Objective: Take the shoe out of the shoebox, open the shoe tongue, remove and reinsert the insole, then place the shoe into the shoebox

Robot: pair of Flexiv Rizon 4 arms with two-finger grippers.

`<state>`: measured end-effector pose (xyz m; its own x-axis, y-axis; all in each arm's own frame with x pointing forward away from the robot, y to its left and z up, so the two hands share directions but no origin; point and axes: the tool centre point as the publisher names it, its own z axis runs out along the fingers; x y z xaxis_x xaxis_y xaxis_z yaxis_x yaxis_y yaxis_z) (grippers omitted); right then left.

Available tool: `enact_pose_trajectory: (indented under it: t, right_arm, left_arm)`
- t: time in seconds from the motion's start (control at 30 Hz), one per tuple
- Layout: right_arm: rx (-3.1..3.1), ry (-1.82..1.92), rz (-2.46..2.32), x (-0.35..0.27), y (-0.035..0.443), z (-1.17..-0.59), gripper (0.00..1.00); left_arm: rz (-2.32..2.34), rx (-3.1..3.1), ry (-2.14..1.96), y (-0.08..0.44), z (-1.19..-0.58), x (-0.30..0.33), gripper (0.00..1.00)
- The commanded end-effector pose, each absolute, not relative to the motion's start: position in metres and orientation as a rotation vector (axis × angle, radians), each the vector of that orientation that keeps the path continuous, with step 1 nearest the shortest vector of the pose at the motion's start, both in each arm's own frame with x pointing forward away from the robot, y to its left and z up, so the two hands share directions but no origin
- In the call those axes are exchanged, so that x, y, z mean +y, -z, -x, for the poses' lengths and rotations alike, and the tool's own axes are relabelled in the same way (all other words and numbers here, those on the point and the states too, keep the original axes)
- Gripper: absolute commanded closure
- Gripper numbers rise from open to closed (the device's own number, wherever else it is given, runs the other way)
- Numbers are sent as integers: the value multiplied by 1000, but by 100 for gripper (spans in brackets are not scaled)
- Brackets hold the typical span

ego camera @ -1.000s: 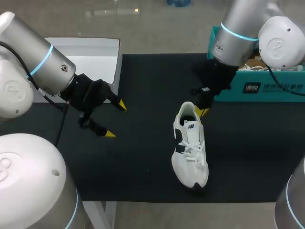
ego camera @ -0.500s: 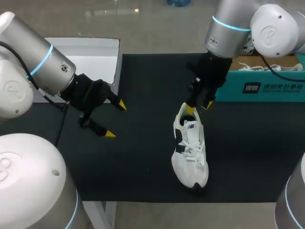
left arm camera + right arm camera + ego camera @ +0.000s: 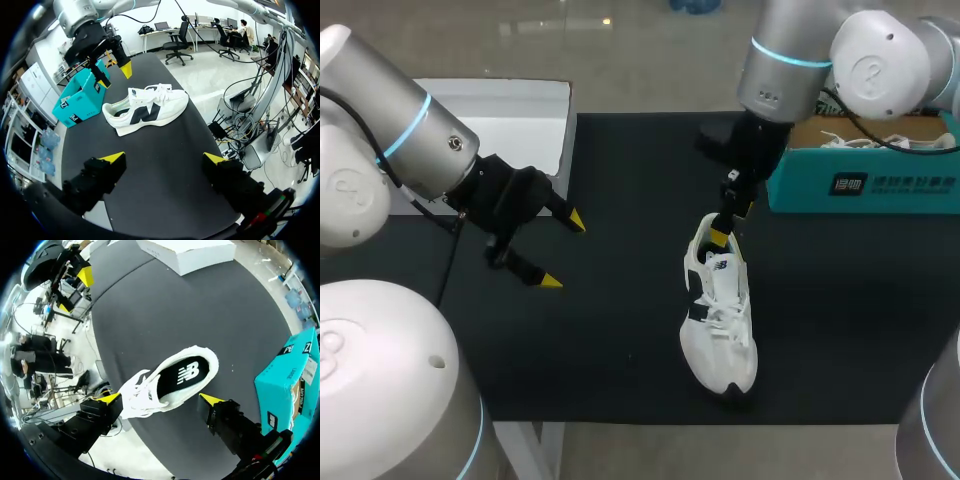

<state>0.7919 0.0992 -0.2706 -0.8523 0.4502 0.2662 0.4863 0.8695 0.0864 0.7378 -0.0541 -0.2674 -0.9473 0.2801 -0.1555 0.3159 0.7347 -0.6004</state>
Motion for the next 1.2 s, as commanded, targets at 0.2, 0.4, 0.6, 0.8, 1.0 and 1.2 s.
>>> enact_pose_trajectory:
  t: [0.2,0.4,0.6,0.8,1.0,1.2]
  right_arm:
    - [-3068,547,-107,92,249,-793,0]
    - [-3068,547,-107,92,249,-793,0]
    - [-3039,603,-286,102,260,-802,0]
    - [-2982,559,-349,107,284,-818,0]
    - [-2982,479,-205,106,291,-835,0]
    - [-2985,392,-88,110,287,-850,0]
  left_arm:
    - [-495,2877,1005,268,-738,-55,0]
    - [-495,2877,1005,268,-738,-55,0]
    - [-495,2877,1005,268,-738,-55,0]
    - [-495,2877,1005,268,-738,-55,0]
    - [-495,2877,1005,268,-738,-55,0]
    - [-495,2877,1005,268,-738,-55,0]
